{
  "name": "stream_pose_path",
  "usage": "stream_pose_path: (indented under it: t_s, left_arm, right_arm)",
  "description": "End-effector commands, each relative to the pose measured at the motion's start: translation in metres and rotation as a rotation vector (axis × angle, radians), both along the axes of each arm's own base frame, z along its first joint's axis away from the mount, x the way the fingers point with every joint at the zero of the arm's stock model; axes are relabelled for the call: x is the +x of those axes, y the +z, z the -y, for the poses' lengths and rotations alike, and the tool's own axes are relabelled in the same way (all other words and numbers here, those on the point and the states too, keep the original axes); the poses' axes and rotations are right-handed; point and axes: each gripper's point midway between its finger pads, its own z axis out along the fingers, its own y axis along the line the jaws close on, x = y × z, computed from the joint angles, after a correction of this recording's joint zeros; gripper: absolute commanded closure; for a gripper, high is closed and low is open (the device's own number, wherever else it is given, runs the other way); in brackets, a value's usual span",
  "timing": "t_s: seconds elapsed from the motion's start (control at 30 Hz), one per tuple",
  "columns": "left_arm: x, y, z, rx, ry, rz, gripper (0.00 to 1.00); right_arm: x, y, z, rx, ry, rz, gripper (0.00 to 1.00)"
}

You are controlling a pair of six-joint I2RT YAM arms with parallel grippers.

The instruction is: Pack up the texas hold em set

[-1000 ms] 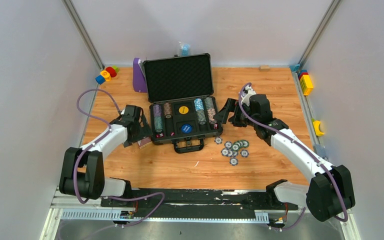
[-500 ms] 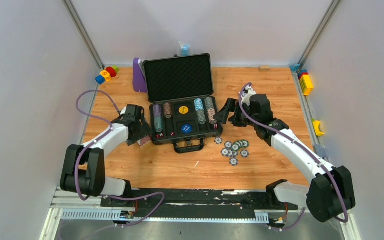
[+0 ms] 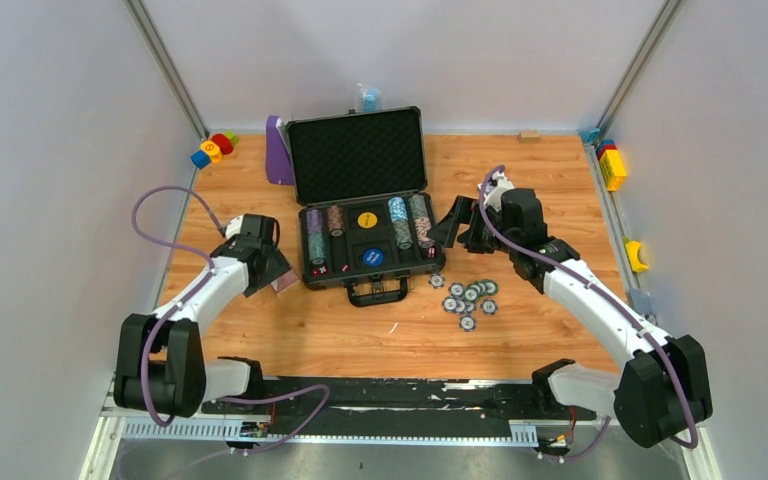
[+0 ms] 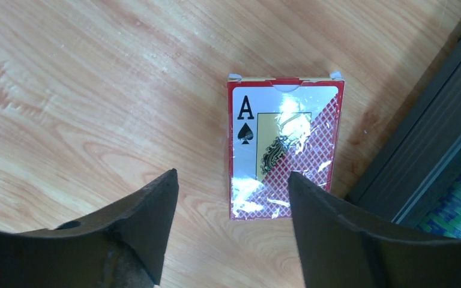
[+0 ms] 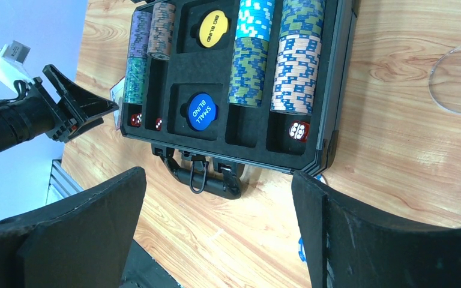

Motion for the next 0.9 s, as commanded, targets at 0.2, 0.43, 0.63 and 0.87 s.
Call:
stream_pose_path:
  t_s: [0.2,0.43,0.63,0.87]
  left_arm:
    - [0.019,0.019,0.018,-0.079,-0.094,0.098,0.0]
    - [0.029,0.006,0.026,-0.12,-0.072,0.069,0.0]
    - [0.029,-0.006,0.02,-0.094,-0.021,0.012,0.06]
    - [0.026,-0.004,0.014,-0.066,-0.006,-0.001,0.21]
  right_arm:
    - [0.002,0.018,-0.002,0.01,0.021,0.049,0.07]
    - [0.0,0.018,-0.001,0.014,0.02,0.049,0.07]
    - [-0.001,0.019,0.001,0.009,0.017,0.055,0.07]
    - [-0.002,0.018,0.001,0.008,0.016,0.054,0.07]
